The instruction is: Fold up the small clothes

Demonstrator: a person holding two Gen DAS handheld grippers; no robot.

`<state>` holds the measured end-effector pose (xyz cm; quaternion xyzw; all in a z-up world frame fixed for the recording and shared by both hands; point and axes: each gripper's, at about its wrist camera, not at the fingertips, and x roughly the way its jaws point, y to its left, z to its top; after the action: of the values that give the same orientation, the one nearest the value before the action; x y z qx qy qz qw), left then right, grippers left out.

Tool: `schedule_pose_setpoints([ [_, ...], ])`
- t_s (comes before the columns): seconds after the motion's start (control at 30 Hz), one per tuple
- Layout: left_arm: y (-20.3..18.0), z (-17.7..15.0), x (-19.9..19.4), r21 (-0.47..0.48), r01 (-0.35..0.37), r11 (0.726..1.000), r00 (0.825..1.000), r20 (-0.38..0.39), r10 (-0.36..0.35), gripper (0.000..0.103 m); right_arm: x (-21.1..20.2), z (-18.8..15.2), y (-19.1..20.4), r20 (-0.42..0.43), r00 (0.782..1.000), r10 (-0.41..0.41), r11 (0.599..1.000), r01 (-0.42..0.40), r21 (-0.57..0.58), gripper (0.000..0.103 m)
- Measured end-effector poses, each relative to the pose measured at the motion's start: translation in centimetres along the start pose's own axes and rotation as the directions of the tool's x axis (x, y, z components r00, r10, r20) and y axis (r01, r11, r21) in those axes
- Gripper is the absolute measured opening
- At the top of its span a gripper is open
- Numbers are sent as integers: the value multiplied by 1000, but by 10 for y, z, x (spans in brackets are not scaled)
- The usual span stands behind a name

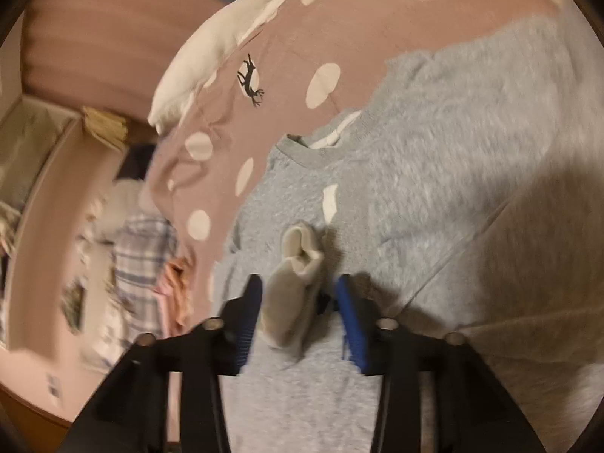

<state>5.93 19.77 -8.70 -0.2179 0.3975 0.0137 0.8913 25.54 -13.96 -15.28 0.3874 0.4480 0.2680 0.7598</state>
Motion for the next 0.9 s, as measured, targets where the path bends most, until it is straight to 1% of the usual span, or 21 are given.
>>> schedule_pose_setpoints([
  [0.1, 0, 0, -1, 8, -13, 1000, 1000, 1, 13, 99, 6, 0, -1, 3, 999, 34, 998, -34, 61, 45],
  [0.13, 0, 0, 0, 8, -16, 1000, 1000, -1, 16, 99, 8, 1, 2, 10, 1000, 24, 998, -25, 55, 45],
  [0.17, 0, -1, 1, 8, -18, 1000, 1000, -5, 18, 99, 12, 4, 5, 6, 1000, -4, 999, 4, 36, 45],
  [0.2, 0, -1, 2, 6, -20, 1000, 1000, -10, 20, 99, 19, 4, 13, -19, 997, -78, 997, 77, -20, 45],
  [0.23, 0, -2, 3, 5, -21, 1000, 1000, -13, 21, 99, 25, 5, 21, -33, 992, -118, 991, 116, -59, 44],
  [0.27, 0, -2, 4, 5, -21, 1000, 1000, -17, 21, 99, 30, 3, 30, -40, 984, -174, 978, 168, -121, 32],
  [0.3, -1, -2, 5, 6, -20, 1000, 1000, -20, 20, 99, 33, 1, 44, -25, 970, -243, 950, 233, -209, 22],
  [0.33, -1, -2, 6, 9, -18, 1000, 1000, -21, 18, 99, 32, 0, 49, -11, 966, -258, 938, 248, -241, 16],
  [0.37, -2, -2, 6, 11, -17, 1000, 1000, -21, 17, 99, 30, 0, 56, 9, 966, -260, 931, 253, -262, 16],
  [0.43, -3, -3, 7, 15, -16, 1000, 1000, -25, 17, 99, 20, -1, 61, 62, 959, -277, 920, 283, -272, 15],
  [0.47, -3, -3, 8, 14, -14, 1000, 1000, -28, 14, 99, 15, -1, 61, 94, 948, -305, 908, 319, -272, 15],
  [0.53, -2, -2, 10, 11, -13, 1000, 999, -36, 13, 99, 18, 1, 55, 99, 932, -349, 890, 363, -275, 15],
  [0.6, -2, -3, 9, 8, -12, 1000, 999, -39, 12, 99, 27, 1, 47, 90, 890, -446, 845, 452, -285, 16],
  [0.63, -2, -3, 7, 8, -10, 1000, 999, -37, 10, 99, 25, 1, 45, 101, 890, -445, 842, 454, -291, 16],
  [0.67, -2, -4, 5, 12, -11, 1000, 999, -33, 12, 99, 23, 0, 46, 102, 897, -431, 847, 441, -298, 21],
  [0.7, -2, -5, 4, 15, -15, 1000, 999, -31, 16, 99, 20, 0, 49, 116, 895, -432, 840, 446, -311, 25],
  [0.73, -2, -5, 3, 17, -15, 1000, 999, -32, 16, 99, 14, -2, 54, 162, 881, -444, 818, 472, -329, 36],
  [0.77, -2, -6, 2, 16, -11, 1000, 999, -33, 12, 99, 9, -4, 58, 199, 874, -444, 805, 487, -340, 41],
  [0.8, -3, -7, 2, 16, -6, 1000, 999, -36, 6, 99, 3, -7, 64, 249, 871, -423, 794, 489, -360, 41],
  [0.83, -5, -8, 1, 17, -1, 1000, 999, -38, 1, 99, -2, -11, 68, 275, 876, -396, 794, 477, -377, 41],
  [0.9, -10, -11, 0, 29, 8, 1000, 999, -41, -7, 99, 1, -16, 71, 258, 896, -361, 795, 440, -417, 41],
])
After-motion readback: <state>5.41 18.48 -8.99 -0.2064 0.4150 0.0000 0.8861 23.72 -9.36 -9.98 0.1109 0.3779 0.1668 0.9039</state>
